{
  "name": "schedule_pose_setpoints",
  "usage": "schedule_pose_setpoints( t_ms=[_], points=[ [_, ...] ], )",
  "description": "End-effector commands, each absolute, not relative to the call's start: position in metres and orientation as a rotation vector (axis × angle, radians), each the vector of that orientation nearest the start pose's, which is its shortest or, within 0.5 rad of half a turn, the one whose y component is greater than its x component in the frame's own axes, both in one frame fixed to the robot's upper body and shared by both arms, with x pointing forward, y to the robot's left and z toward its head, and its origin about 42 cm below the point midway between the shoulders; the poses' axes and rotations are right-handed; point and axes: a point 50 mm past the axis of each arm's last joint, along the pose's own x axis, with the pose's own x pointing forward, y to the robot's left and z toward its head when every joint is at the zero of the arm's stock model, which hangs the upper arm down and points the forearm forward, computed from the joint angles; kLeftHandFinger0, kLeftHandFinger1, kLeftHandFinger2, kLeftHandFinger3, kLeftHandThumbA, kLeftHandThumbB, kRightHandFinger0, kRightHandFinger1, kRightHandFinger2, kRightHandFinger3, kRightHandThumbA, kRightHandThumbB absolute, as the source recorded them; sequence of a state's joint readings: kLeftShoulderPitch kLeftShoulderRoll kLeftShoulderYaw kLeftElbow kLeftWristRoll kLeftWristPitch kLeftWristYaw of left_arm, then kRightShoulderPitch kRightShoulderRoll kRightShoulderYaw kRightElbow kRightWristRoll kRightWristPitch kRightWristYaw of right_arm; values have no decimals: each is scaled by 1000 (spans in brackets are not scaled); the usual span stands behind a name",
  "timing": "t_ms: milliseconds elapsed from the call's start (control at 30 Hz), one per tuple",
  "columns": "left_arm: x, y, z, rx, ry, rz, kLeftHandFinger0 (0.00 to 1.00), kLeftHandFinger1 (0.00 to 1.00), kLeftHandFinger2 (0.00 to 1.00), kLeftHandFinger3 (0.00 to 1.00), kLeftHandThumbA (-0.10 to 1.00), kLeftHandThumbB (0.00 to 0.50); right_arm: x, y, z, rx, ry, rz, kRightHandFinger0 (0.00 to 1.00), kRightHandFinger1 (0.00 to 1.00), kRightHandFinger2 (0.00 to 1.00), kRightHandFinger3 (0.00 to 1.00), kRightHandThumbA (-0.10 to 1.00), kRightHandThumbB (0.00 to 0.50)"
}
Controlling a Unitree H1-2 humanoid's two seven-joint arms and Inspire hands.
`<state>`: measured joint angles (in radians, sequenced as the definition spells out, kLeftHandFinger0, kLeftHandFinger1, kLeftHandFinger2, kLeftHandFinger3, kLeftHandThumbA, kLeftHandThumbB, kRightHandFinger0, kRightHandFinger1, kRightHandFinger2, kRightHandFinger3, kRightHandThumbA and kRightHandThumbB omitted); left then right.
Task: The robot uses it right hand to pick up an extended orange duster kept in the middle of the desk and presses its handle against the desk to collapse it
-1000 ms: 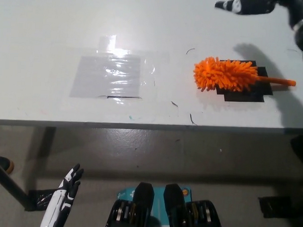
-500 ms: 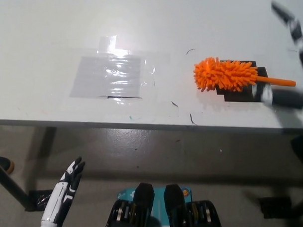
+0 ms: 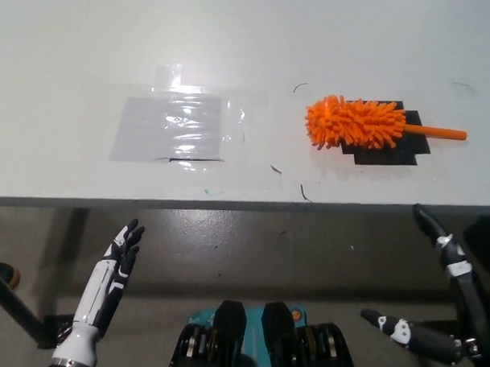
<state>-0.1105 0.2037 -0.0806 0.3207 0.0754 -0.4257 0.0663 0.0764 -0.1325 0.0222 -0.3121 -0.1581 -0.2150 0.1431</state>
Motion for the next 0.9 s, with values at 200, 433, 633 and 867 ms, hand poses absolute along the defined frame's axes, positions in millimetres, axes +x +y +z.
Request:
schedule_pose_setpoints(
  t_ms=[200,433,633,867],
  points=[
    [317,263,93,255,-313,-109,1000,1000,1000,1000,1000,500,267,-218,143,-164,-480,226,1000,1000,1000,1000,1000,159],
    [306,266,92,258,-315,-96,1000,1000,1000,1000,1000,500,265,-216,115,-122,-392,242,1000,1000,1000,1000,1000,254],
    [298,270,81,236,-273,-92,1000,1000,1000,1000,1000,500,259,-222,110,-143,-368,225,1000,1000,1000,1000,1000,209],
    [294,268,80,264,-275,-88,1000,1000,1000,1000,1000,500,257,-218,107,-140,-362,236,1000,1000,1000,1000,1000,155]
  ],
)
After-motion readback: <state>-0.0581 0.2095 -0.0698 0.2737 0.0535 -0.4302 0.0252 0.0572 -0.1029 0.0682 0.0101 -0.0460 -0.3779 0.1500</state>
